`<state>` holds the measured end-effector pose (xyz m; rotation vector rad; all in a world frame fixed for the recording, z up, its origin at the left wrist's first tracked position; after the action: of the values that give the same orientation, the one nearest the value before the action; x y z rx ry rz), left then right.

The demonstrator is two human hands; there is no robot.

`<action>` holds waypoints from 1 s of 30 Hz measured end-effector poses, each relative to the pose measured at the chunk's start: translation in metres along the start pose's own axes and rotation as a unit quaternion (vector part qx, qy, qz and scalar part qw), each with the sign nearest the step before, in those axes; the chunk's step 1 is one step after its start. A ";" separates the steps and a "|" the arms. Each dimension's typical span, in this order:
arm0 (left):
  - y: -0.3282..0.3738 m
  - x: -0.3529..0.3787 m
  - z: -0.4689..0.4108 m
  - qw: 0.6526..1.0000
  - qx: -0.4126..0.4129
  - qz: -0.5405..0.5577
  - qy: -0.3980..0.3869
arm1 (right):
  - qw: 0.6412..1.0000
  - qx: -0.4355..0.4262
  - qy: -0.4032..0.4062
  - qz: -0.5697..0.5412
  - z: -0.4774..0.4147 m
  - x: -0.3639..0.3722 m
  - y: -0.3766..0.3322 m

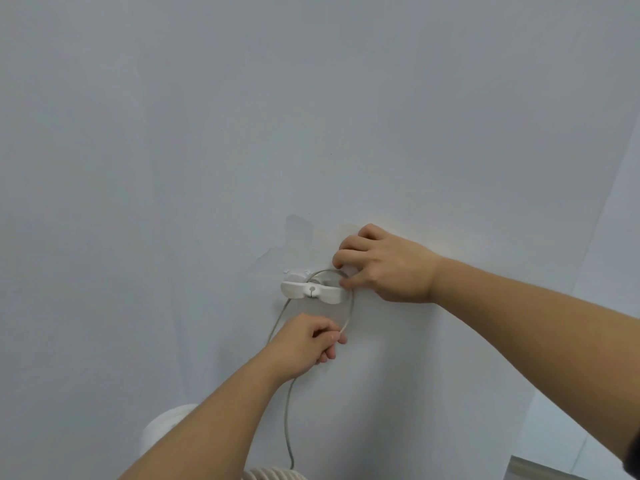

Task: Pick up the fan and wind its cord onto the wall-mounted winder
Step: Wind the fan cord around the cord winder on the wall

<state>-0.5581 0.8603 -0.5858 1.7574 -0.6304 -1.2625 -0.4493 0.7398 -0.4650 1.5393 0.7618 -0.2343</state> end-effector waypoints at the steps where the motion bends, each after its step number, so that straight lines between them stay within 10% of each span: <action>1: -0.002 -0.001 0.000 1.000 -0.017 0.005 0.001 | 1.000 -0.006 0.005 0.000 0.001 0.001 0.000; 18: -0.010 -0.017 -0.006 0.944 -0.141 -0.299 -0.016 | 0.999 -0.031 0.021 -0.024 -0.001 0.009 -0.002; 30: -0.026 -0.050 0.006 0.950 -0.175 -0.256 0.040 | 1.000 -0.028 0.009 -0.003 0.000 0.010 -0.003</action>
<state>-0.5841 0.9107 -0.5844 1.7086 0.1165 -1.5254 -0.4434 0.7427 -0.4731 1.4872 0.7811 -0.2023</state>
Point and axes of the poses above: each hand's wrist, its own z-axis away from the middle knuckle, its own x-axis out of the palm, y = z × x, the point moved 2 cm from there along -z, towards the middle knuckle
